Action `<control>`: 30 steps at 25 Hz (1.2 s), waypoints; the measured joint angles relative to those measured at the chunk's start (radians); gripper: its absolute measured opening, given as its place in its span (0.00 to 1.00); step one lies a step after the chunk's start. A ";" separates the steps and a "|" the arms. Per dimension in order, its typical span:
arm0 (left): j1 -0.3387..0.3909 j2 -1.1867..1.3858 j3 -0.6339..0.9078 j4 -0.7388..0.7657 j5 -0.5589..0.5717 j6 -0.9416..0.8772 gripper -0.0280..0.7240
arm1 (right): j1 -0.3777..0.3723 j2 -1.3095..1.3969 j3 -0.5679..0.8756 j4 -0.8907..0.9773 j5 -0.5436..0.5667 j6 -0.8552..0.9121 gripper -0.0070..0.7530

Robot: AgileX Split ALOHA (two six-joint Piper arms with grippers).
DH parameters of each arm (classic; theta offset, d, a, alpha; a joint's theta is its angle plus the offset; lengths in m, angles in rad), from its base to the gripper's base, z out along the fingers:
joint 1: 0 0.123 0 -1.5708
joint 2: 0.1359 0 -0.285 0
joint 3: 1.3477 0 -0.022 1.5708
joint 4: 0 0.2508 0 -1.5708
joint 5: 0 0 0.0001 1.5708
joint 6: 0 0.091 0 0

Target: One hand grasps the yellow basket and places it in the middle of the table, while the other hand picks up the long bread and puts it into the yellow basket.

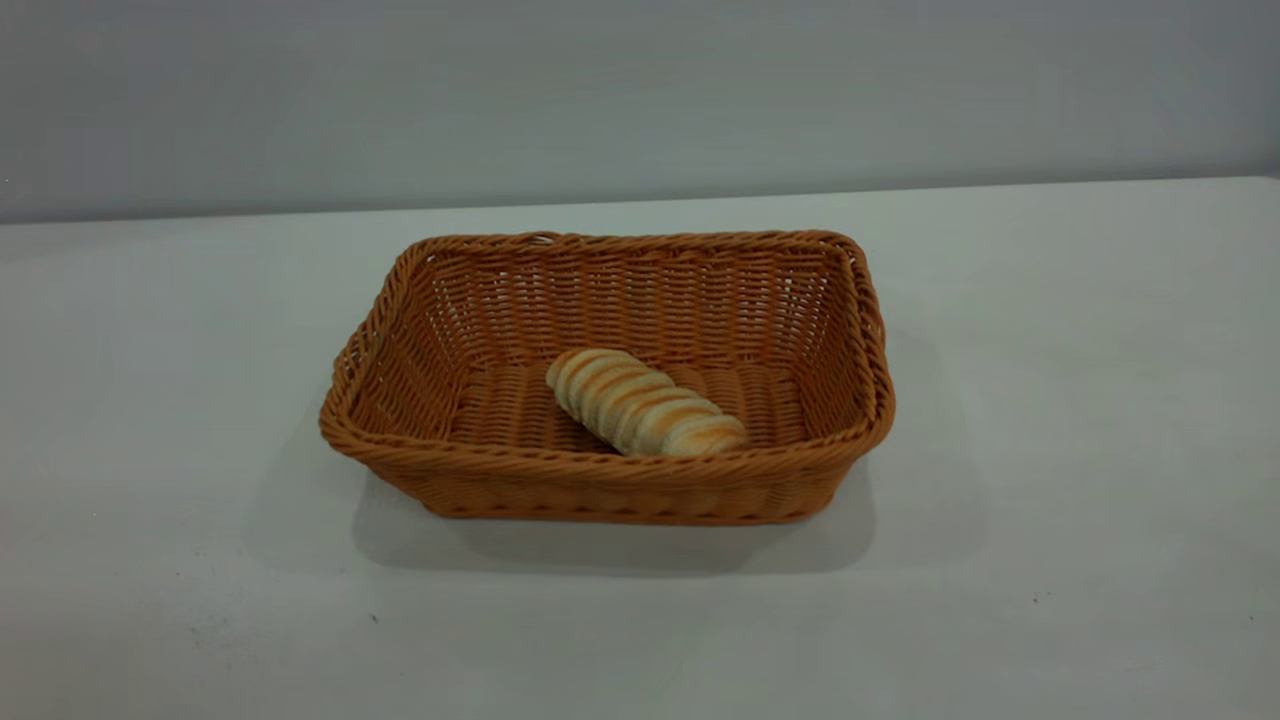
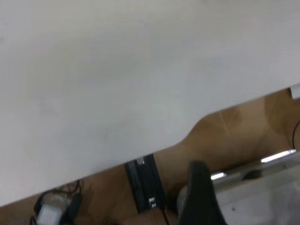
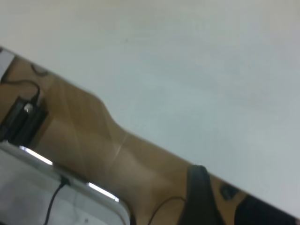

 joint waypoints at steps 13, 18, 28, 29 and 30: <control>0.002 -0.081 0.000 0.000 0.000 0.000 0.81 | -0.054 -0.064 0.000 0.010 0.002 0.002 0.77; 0.118 -0.149 0.000 -0.001 0.000 -0.001 0.81 | -0.303 -0.204 0.000 0.019 0.005 0.002 0.77; 0.221 -0.317 0.000 -0.001 0.006 -0.001 0.81 | -0.330 -0.358 0.000 0.028 0.019 0.002 0.77; 0.221 -0.335 0.000 -0.001 0.007 -0.001 0.81 | -0.325 -0.358 0.000 0.030 0.019 0.002 0.77; 0.221 -0.352 0.000 -0.001 0.007 -0.001 0.81 | -0.321 -0.358 0.000 0.031 0.019 0.002 0.77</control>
